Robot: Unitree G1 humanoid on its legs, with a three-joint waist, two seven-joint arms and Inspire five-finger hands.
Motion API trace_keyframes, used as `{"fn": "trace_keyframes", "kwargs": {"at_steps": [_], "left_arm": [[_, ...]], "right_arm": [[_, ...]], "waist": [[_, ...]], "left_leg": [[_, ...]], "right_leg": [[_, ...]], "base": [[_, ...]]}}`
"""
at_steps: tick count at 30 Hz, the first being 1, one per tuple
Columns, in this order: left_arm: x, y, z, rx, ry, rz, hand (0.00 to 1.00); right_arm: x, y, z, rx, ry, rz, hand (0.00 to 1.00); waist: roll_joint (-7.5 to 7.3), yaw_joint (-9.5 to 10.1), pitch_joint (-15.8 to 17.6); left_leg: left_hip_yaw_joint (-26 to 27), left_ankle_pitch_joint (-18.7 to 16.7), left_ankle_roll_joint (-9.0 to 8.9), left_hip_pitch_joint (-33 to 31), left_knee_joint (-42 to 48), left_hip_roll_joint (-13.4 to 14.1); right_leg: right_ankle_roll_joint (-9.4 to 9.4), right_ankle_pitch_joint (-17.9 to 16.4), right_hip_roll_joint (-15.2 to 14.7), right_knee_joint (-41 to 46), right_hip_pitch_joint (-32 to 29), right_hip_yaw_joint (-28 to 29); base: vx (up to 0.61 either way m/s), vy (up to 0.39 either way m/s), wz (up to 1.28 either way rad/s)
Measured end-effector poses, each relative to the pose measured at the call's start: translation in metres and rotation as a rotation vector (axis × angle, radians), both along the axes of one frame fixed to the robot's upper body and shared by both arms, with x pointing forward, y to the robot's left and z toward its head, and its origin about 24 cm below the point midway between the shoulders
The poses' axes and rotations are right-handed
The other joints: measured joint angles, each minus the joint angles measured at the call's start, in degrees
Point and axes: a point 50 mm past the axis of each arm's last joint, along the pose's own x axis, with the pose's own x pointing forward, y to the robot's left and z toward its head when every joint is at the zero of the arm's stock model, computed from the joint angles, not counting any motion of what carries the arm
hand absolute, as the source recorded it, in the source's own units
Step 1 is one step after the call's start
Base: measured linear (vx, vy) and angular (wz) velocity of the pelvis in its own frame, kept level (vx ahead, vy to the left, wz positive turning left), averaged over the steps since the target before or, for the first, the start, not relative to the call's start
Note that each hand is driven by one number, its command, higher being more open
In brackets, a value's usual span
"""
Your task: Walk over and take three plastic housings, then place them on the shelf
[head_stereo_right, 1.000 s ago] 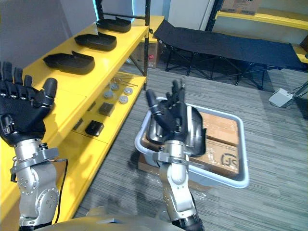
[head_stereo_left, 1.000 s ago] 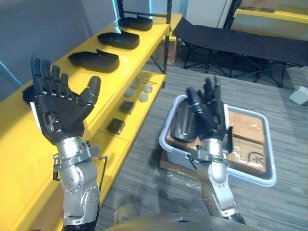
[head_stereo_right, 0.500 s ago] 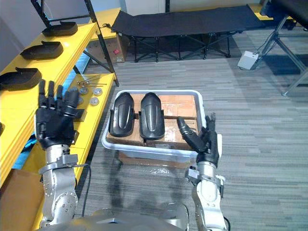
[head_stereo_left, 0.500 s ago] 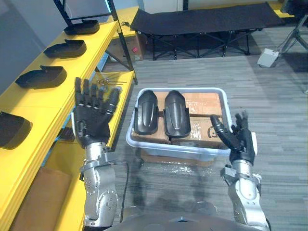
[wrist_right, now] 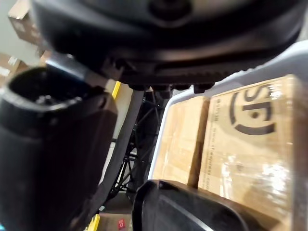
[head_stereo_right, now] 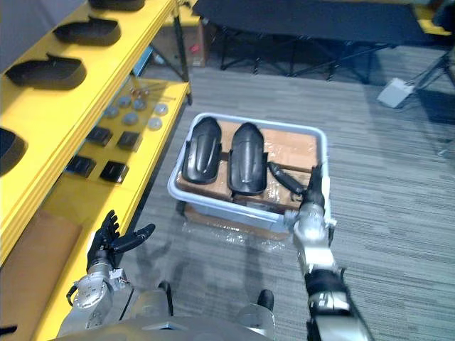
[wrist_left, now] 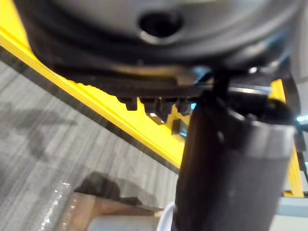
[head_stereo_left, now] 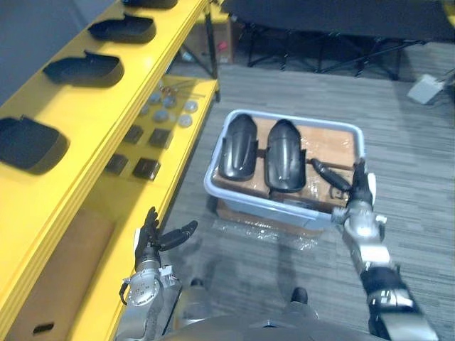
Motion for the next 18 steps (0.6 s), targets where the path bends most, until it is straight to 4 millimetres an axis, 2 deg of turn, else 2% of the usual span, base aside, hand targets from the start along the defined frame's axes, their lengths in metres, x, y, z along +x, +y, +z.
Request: {"fn": "trace_keyframes", "kwargs": {"at_steps": [2,4,7,11,15,18], "left_arm": [[0.003,-0.003,-0.007,-0.004,0.025,-0.036,1.0],[0.001,-0.009,-0.014,-0.016,0.052,-0.083,1.0],[-0.002,-0.018,-0.021,-0.049,0.063,-0.15,1.0],[-0.007,-0.022,-0.031,-0.089,0.073,-0.168,1.0],[-0.011,-0.019,-0.037,-0.119,0.075,-0.147,1.0],[-0.005,-0.019,-0.039,-0.112,0.07,-0.152,1.0]], "right_arm": [[0.024,-0.019,0.037,-0.068,-0.037,-0.032,1.0],[0.037,-0.033,0.069,-0.119,-0.078,-0.066,1.0],[0.046,-0.044,0.096,-0.16,-0.093,-0.092,1.0],[0.054,-0.048,0.106,-0.171,-0.026,-0.109,1.0],[0.053,-0.058,0.102,-0.163,0.074,-0.139,1.0],[0.049,-0.069,0.102,-0.16,0.139,-0.132,1.0]], "waist": [[0.8,1.27,2.7],[1.19,2.21,5.3],[1.2,3.05,7.9],[2.03,4.21,10.2],[3.2,5.83,11.8],[4.25,7.0,12.8]], "left_leg": [[-1.6,-0.1,-0.03,-2.7,1.8,-0.1],[-2.6,0.3,0.2,-4.2,2.9,-0.5],[-3.7,0.3,0.31,-6.0,4.1,-0.8],[-4.7,0.2,0.49,-6.7,5.2,-1.1],[-5.2,-0.4,0.68,-7.2,6.1,-1.1],[-5.8,-0.6,0.72,-8.8,7.3,-1.1]], "right_leg": [[-0.17,1.2,0.4,-0.5,-0.9,-0.5],[-0.16,1.8,0.4,-0.5,-1.6,-0.9],[-0.02,2.1,0.3,-0.4,-2.2,-1.7],[-0.01,2.2,0.2,0.3,-2.6,-1.9],[-0.01,2.1,0.2,0.7,-2.6,-2.5],[0.02,2.1,0.2,1.6,-3.7,-3.0]], "base": [[-0.11,0.046,0.12],[-0.08,0.053,0.13],[-0.03,0.046,0.13],[0.01,0.041,0.02],[-0.01,0.015,0.01],[-0.04,0.037,0.03]]}}
